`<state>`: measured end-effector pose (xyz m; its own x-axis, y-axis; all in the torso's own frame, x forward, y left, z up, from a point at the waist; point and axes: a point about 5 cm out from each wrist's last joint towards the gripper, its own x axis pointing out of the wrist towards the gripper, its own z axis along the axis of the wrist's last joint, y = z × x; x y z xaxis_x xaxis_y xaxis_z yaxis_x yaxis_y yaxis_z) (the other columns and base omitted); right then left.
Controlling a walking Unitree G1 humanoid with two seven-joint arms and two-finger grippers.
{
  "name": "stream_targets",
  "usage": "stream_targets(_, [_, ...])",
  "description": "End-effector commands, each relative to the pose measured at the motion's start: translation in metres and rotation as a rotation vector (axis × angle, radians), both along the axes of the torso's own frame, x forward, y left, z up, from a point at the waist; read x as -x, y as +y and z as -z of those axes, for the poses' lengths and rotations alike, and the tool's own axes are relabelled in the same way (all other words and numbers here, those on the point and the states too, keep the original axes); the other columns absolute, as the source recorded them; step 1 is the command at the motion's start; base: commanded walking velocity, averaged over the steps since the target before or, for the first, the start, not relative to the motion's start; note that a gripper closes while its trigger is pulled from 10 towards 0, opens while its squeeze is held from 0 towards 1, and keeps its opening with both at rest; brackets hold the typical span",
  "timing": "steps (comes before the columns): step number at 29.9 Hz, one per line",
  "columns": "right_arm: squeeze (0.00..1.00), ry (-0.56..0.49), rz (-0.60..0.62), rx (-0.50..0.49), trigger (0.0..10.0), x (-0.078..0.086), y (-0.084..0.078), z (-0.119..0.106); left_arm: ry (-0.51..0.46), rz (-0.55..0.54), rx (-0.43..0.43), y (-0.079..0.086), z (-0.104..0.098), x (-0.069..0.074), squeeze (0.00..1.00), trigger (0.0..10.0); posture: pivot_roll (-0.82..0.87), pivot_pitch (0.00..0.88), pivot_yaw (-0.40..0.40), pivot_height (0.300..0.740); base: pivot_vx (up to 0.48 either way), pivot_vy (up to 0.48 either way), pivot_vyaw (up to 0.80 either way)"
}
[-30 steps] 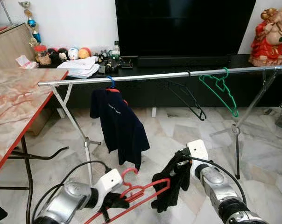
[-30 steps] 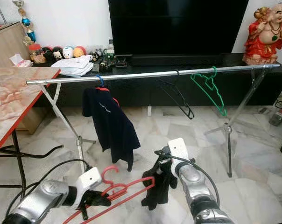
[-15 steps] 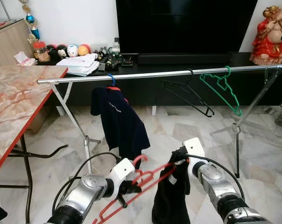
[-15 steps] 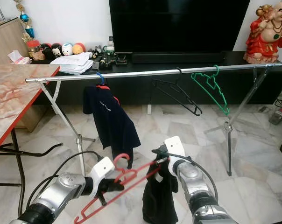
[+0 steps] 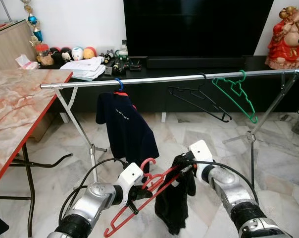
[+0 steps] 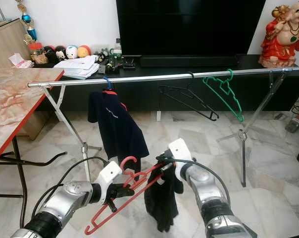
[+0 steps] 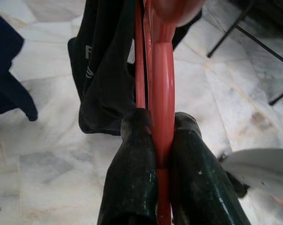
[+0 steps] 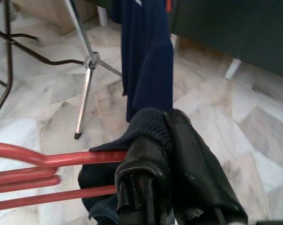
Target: Hang hanger
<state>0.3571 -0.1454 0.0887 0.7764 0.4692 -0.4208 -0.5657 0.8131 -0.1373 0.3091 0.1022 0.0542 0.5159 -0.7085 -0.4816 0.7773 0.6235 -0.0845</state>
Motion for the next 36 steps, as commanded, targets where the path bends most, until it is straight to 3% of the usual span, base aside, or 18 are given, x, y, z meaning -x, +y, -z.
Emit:
stream_targets(1, [0.00,-0.041,-0.022,-0.007,10.0,-0.004,0.002,-0.013,-0.024,-0.023,0.005,0.002,-0.006,-0.007,0.00,10.0,-0.06,0.000,0.081,0.740,0.000,0.000,0.00])
stream_targets(9, [0.00,-0.084,-0.087,0.022,10.0,0.003,-0.003,-0.029,-0.072,-0.088,0.002,-0.003,-0.010,-0.016,0.00,10.0,-0.06,0.000,0.080,0.740,0.000,0.000,0.00])
stream_targets(18, [0.00,-0.199,-0.322,0.078,10.0,0.023,0.003,-0.058,-0.056,-0.055,0.049,-0.007,-0.012,-0.017,0.00,10.0,-0.07,0.000,0.085,0.740,0.000,0.000,0.00])
stream_targets(27, [0.00,-0.183,-0.396,0.103,10.0,0.035,0.005,-0.057,-0.103,-0.090,0.133,-0.014,-0.022,-0.022,0.00,10.0,-0.08,0.000,0.082,0.740,0.000,0.000,0.00])
stream_targets(32, [0.00,-0.176,-0.446,0.090,10.0,0.044,0.006,-0.057,-0.132,-0.143,0.242,-0.017,-0.035,-0.029,0.00,10.0,-0.08,0.000,0.083,0.740,0.000,0.000,0.00])
stream_targets(36, [0.00,-0.164,-0.446,0.116,10.0,0.046,0.003,-0.053,-0.132,-0.141,0.240,-0.018,-0.036,-0.029,0.00,10.0,-0.08,0.000,0.081,0.740,0.000,0.000,0.00])
